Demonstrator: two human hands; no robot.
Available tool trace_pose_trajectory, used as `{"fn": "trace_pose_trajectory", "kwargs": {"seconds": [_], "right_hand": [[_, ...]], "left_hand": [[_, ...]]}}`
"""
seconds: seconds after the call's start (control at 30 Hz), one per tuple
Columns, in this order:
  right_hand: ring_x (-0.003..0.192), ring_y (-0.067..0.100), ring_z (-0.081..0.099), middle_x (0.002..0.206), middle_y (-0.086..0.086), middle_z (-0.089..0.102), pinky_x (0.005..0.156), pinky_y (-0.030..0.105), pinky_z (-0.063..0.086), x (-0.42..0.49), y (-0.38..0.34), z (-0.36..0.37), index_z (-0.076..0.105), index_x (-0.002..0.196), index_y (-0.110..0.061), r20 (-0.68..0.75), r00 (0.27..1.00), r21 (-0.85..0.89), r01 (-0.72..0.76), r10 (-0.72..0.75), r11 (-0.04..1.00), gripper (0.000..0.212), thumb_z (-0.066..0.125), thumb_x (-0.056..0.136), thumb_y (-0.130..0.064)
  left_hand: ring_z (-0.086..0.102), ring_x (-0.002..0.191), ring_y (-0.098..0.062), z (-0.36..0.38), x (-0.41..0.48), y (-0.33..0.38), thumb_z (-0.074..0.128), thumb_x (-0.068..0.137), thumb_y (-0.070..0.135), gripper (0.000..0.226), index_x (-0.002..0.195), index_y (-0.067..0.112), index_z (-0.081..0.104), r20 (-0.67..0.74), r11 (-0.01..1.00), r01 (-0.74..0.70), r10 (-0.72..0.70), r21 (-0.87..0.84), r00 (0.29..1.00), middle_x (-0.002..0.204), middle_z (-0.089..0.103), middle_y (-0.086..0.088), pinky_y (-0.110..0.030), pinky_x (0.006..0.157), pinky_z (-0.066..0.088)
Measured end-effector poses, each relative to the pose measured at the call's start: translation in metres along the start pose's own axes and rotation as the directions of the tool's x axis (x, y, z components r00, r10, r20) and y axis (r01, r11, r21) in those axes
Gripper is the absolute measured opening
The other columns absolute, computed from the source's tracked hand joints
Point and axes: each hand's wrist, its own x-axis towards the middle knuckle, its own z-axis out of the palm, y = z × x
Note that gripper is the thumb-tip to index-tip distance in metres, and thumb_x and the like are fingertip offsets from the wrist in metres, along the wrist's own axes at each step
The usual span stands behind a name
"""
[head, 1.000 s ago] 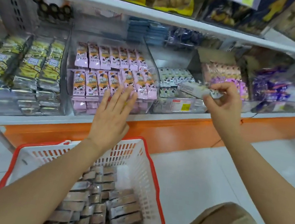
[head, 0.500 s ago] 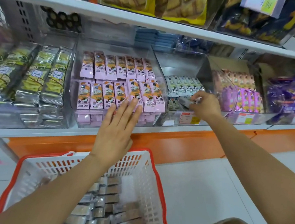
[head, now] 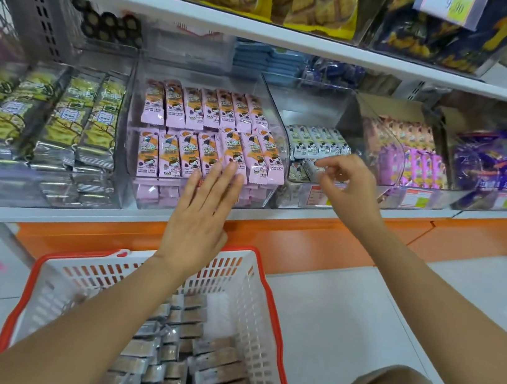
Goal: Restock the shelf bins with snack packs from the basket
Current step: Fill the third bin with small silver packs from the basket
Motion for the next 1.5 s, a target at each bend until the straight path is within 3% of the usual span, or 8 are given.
{"fn": "trace_pose_trajectory", "kwargs": {"seconds": [0.3,0.5,0.67,0.83,0.97,1.03,1.3,1.5], "right_hand": [[0.074,0.002,0.054,0.081,-0.013,0.055,0.068,0.019,0.045,-0.12,-0.033,0.09,0.07,0.099,-0.019,0.45,0.881,0.163,0.079,-0.146,0.983,0.015,0.067,0.085,-0.014],[0.089,0.015,0.055,0.099,-0.002,0.056,0.072,0.023,0.038,-0.198,-0.007,0.167,0.066,0.114,-0.016,0.818,0.573,0.0,0.096,-0.055,0.995,0.027,0.066,0.088,-0.025],[0.106,0.023,0.055,0.124,0.009,0.057,0.086,0.033,0.048,-0.248,0.015,0.21,0.062,0.121,-0.016,0.925,0.379,-0.052,0.203,-0.03,0.978,0.036,0.068,0.087,-0.027],[0.128,0.034,0.042,0.142,0.016,0.044,0.105,0.045,0.035,-0.262,0.024,0.229,0.048,0.139,-0.014,0.993,0.089,-0.106,0.419,0.075,0.902,0.052,0.063,0.09,-0.022],[0.121,0.034,0.049,0.133,0.016,0.052,0.099,0.045,0.042,-0.26,0.027,0.239,0.056,0.132,-0.014,0.996,-0.01,-0.076,0.49,0.093,0.868,0.048,0.068,0.085,-0.021],[0.116,0.034,0.053,0.127,0.016,0.055,0.095,0.042,0.045,-0.257,0.025,0.24,0.061,0.124,-0.011,0.996,-0.011,-0.07,0.47,0.085,0.88,0.042,0.07,0.084,-0.018],[0.098,0.029,0.055,0.112,0.01,0.053,0.069,0.03,0.033,-0.215,0.013,0.2,0.056,0.109,-0.012,0.962,0.274,-0.081,0.292,-0.002,0.953,0.028,0.066,0.083,-0.018],[0.083,0.008,0.058,0.106,-0.017,0.049,0.074,0.016,0.046,-0.16,-0.003,0.121,0.066,0.112,-0.018,0.82,0.568,0.083,0.008,-0.073,0.997,0.033,0.07,0.079,-0.017]], "left_hand": [[0.025,0.143,-0.035,0.016,-0.082,-0.029,0.077,0.072,0.014,0.093,0.152,0.003,0.032,0.129,0.996,-0.022,0.034,-0.09,0.991,0.154,0.031,-0.019,-0.045,0.122,0.007],[0.041,0.138,-0.038,0.054,-0.124,-0.048,0.082,0.073,0.029,0.085,0.146,0.007,0.044,0.396,0.998,-0.001,0.024,-0.058,0.918,0.15,0.042,-0.02,-0.053,0.118,0.028],[0.008,0.152,-0.032,0.092,-0.152,-0.057,0.055,0.093,0.04,0.087,0.153,0.006,0.002,0.52,0.99,0.136,-0.128,0.024,0.844,0.163,0.012,-0.016,-0.046,0.12,-0.01],[-0.011,0.151,-0.029,0.103,-0.157,-0.057,0.029,0.093,0.041,0.082,0.153,0.008,-0.016,0.585,0.986,0.163,-0.147,0.025,0.798,0.162,-0.014,-0.012,-0.05,0.122,-0.005],[-0.004,0.152,-0.031,0.106,-0.159,-0.056,0.037,0.088,0.035,0.085,0.153,0.007,-0.009,0.57,0.984,0.178,-0.152,0.01,0.807,0.164,-0.003,-0.014,-0.052,0.123,-0.003],[-0.006,0.152,-0.031,0.106,-0.159,-0.057,0.04,0.09,0.036,0.086,0.154,0.007,-0.01,0.585,0.984,0.178,-0.147,0.005,0.797,0.164,-0.006,-0.013,-0.052,0.122,-0.005],[-0.012,0.152,-0.027,0.083,-0.142,-0.057,0.037,0.102,0.041,0.083,0.15,0.01,-0.023,0.669,0.991,0.111,-0.132,0.074,0.731,0.164,-0.014,-0.01,-0.049,0.122,-0.009],[0.046,0.127,-0.036,0.049,-0.118,-0.046,0.07,0.078,0.018,0.059,0.134,0.007,0.056,0.311,0.994,0.028,0.006,-0.106,0.95,0.134,0.054,-0.018,-0.049,0.117,0.023]]}}
